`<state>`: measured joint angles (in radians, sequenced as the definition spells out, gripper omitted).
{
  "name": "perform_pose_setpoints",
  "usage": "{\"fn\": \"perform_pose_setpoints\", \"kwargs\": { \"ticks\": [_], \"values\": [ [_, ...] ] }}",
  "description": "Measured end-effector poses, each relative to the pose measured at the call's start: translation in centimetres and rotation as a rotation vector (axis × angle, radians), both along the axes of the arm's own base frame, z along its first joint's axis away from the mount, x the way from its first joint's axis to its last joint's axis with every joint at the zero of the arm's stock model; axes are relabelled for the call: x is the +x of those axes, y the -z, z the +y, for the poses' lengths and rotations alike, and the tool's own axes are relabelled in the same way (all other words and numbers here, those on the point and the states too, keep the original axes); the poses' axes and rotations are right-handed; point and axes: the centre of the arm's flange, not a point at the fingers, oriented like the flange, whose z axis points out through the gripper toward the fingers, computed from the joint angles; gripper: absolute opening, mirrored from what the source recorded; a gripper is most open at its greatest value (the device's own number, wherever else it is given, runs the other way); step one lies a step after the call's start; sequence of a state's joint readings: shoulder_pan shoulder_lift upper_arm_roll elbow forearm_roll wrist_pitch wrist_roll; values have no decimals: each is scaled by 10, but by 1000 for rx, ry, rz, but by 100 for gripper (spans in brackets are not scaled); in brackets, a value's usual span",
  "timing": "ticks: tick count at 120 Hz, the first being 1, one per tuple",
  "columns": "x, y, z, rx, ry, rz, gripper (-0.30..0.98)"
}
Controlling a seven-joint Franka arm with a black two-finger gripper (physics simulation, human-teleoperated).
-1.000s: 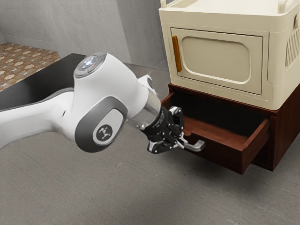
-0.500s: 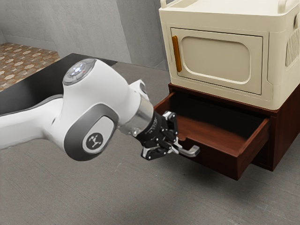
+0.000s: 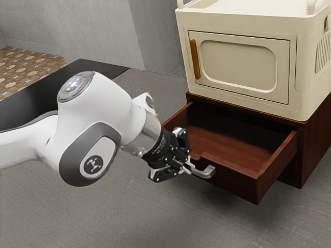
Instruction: Pull the drawer handle with one arm to open the drawer
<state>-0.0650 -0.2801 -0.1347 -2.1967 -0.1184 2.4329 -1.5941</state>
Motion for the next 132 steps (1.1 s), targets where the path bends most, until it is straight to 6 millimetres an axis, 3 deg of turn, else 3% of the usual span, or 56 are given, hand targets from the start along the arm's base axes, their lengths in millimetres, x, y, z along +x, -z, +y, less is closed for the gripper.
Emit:
{"fn": "perform_pose_setpoints", "kwargs": {
  "ticks": [63, 92, 132],
  "values": [
    [-19, -1, 2, 2, -3, -14, -10],
    [-20, 1, 2, 2, -3, -15, -10],
    [-20, -2, 1, -4, -5, -30, 5]
  ]
}}
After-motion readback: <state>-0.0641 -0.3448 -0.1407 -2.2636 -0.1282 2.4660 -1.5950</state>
